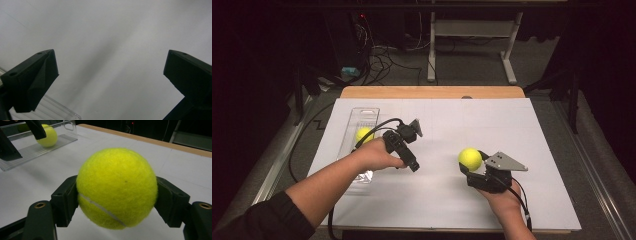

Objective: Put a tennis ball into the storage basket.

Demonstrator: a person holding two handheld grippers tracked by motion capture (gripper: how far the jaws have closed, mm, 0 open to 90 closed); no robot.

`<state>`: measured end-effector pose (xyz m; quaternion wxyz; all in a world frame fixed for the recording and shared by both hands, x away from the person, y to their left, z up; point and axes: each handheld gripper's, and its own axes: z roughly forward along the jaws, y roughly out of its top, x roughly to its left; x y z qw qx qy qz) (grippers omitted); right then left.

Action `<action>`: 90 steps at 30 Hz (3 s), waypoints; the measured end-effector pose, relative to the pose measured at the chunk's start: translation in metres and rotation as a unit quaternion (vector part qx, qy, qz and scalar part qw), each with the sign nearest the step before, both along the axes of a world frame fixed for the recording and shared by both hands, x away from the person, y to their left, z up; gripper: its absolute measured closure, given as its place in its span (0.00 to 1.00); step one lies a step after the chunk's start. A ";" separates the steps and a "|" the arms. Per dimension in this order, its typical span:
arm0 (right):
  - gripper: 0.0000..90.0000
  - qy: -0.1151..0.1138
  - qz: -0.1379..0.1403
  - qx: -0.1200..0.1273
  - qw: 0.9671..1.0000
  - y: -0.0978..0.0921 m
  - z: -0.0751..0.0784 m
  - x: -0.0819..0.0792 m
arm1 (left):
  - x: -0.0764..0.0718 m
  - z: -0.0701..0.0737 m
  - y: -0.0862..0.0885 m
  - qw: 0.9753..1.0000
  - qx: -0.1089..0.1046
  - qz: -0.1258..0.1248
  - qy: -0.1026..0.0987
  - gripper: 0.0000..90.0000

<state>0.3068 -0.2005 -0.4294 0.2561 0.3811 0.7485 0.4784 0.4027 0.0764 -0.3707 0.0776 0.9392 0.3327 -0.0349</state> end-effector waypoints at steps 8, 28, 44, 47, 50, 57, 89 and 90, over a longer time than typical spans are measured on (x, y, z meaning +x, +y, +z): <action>0.30 -0.017 0.006 0.000 1.000 0.009 0.006 0.009 | 0.000 0.000 0.000 1.000 -0.003 0.002 0.000 0.01; 0.30 -0.029 0.030 0.002 0.999 0.023 -0.004 0.023 | 0.004 0.001 0.003 1.000 -0.011 0.008 0.004 0.01; 0.30 -0.024 0.030 0.002 0.999 0.022 -0.011 0.011 | -0.001 0.010 -0.003 1.000 -0.017 0.001 0.000 0.01; 0.30 -0.023 0.034 -0.002 0.999 0.026 -0.013 0.010 | -0.001 0.012 -0.004 1.000 -0.014 0.000 0.000 0.01; 0.30 -0.024 0.041 -0.005 0.999 0.029 -0.014 0.010 | -0.002 0.011 -0.006 1.000 -0.013 -0.002 0.002 0.01; 0.30 -0.015 0.049 -0.011 0.999 0.034 -0.019 0.008 | 0.000 0.009 -0.008 1.000 -0.009 -0.004 0.004 0.01; 0.30 0.000 0.102 -0.027 0.994 0.070 -0.032 0.000 | 0.000 0.014 -0.016 1.000 -0.012 -0.010 0.006 0.01; 0.30 -0.001 0.102 -0.027 0.994 0.070 -0.033 0.000 | 0.000 0.014 -0.016 1.000 -0.013 -0.009 0.006 0.01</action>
